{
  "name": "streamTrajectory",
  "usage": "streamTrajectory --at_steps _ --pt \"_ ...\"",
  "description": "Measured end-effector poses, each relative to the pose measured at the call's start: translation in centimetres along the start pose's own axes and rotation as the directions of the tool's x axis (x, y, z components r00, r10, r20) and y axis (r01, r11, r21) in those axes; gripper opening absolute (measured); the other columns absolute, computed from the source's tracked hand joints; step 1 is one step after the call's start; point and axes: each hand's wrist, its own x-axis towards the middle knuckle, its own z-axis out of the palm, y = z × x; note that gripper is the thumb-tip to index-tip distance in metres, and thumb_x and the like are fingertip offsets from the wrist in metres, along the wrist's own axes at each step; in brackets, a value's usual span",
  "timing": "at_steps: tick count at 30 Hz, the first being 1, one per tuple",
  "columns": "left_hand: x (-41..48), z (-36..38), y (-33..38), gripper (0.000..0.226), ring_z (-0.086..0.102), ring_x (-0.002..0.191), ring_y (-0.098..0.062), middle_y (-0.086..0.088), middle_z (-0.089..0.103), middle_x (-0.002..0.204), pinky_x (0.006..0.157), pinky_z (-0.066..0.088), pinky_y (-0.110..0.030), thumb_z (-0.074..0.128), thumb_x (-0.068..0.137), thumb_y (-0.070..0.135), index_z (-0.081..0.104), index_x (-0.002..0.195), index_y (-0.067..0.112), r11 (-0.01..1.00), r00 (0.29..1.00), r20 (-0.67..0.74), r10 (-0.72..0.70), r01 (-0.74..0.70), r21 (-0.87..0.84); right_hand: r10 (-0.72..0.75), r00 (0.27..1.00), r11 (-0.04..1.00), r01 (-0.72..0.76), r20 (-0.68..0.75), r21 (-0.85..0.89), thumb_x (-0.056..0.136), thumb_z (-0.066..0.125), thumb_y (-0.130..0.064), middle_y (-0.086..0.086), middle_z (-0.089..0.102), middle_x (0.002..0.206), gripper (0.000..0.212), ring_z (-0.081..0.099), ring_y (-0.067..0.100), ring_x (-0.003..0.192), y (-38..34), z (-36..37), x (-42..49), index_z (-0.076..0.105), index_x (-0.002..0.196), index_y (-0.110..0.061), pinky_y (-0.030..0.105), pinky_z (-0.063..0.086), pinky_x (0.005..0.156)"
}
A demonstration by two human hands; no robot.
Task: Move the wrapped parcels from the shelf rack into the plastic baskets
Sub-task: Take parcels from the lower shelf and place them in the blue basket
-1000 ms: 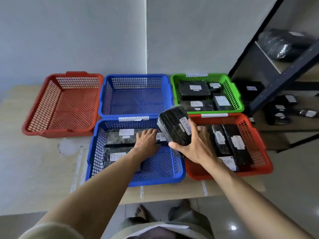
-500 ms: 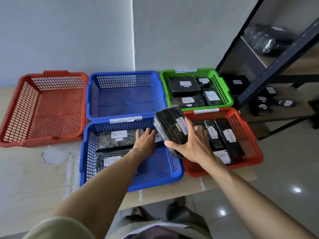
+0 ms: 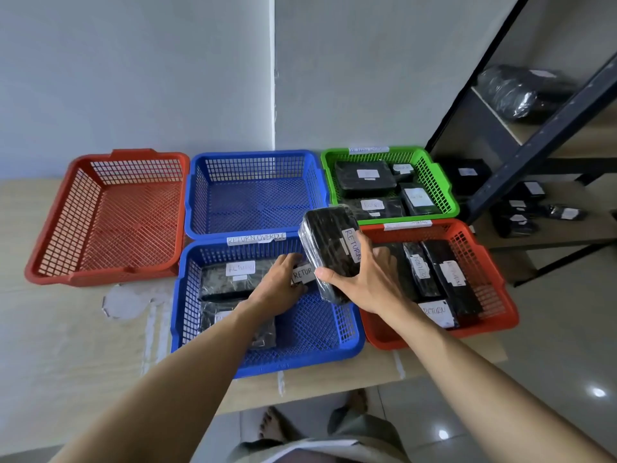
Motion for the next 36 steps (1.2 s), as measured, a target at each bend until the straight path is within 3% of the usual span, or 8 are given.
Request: streamTrajectory --at_steps 2,6,15,23,30,33,36 --pt "0.7 0.1 0.0 0.06 0.051 0.097 -0.015 -0.003 0.045 0.119 0.078 0.04 -0.021 0.072 0.081 0.019 0.041 0.132 0.013 1.0 0.999 0.029 -0.022 0.022 0.004 0.003 1.0 1.0 -0.003 -0.009 0.002 0.055 0.048 -0.094 0.014 0.04 0.124 0.12 0.037 0.031 0.121 -0.2 -0.2 -0.3 0.009 0.151 -0.034 0.045 0.04 0.1" --pt "0.7 1.0 0.5 0.049 0.048 0.095 -0.018 0.0 0.043 0.106 0.083 0.047 -0.033 0.071 0.081 0.024 0.047 0.122 0.012 1.0 0.999 -0.042 0.011 -0.011 0.013 0.047 0.999 0.999 -0.047 -0.004 -0.003 0.049 0.042 -0.098 0.016 0.04 0.125 0.124 0.038 0.032 0.121 -0.2 -0.3 -0.5 0.01 0.15 -0.034 0.049 0.04 0.101" --pt "-3.6 -1.1 -1.2 0.051 0.049 0.097 -0.014 0.001 0.048 0.111 0.085 0.044 -0.023 0.074 0.078 0.017 0.048 0.122 0.012 0.997 0.96 -0.271 -0.073 0.063 -0.047 0.086 0.992 0.996 -0.089 0.097 0.024 0.058 0.043 -0.096 0.02 0.035 0.132 0.118 0.036 0.037 0.126 -1.5 0.8 -1.0 0.006 0.151 -0.034 0.051 0.038 0.102" --pt "-6.6 -3.6 -3.8 0.047 0.045 0.1 -0.021 -0.003 0.046 0.108 0.089 0.046 -0.039 0.074 0.078 0.013 0.049 0.118 0.009 0.991 0.917 -0.383 -0.111 0.129 0.022 0.121 0.974 0.987 -0.097 0.193 -0.126 0.064 0.041 -0.093 0.02 0.034 0.134 0.107 0.033 0.039 0.126 -2.9 5.5 -4.1 0.006 0.15 -0.039 0.048 0.031 0.104" --pt "-7.6 -3.1 -3.9 0.047 0.045 0.102 -0.022 -0.007 0.048 0.112 0.089 0.046 -0.038 0.073 0.078 0.012 0.049 0.118 0.007 0.994 0.92 -0.381 -0.09 0.108 0.027 0.122 0.975 0.944 -0.057 0.184 -0.325 0.079 0.033 -0.085 0.009 -0.015 0.159 0.091 0.021 0.043 0.132 -3.0 9.0 -4.5 0.001 0.152 -0.041 0.054 0.023 0.103" --pt "-7.8 -2.7 -3.9 0.047 0.045 0.102 -0.022 -0.008 0.047 0.112 0.09 0.045 -0.037 0.073 0.079 0.014 0.049 0.119 0.007 0.992 0.923 -0.369 -0.113 0.128 0.018 0.164 0.968 0.926 -0.083 0.191 -0.369 0.082 0.029 -0.083 0.011 -0.01 0.159 0.089 0.021 0.042 0.131 -3.0 10.2 -4.2 -0.001 0.152 -0.038 0.053 0.025 0.102" --pt "-7.9 -2.5 -4.0 0.047 0.045 0.1 -0.021 -0.005 0.046 0.11 0.088 0.046 -0.037 0.072 0.079 0.016 0.048 0.119 0.009 0.989 0.924 -0.361 -0.13 0.145 0.016 0.196 0.964 0.908 -0.108 0.181 -0.405 0.084 0.03 -0.08 0.017 0.009 0.153 0.088 0.027 0.041 0.127 -2.9 11.0 -4.1 0.001 0.152 -0.033 0.05 0.029 0.101"
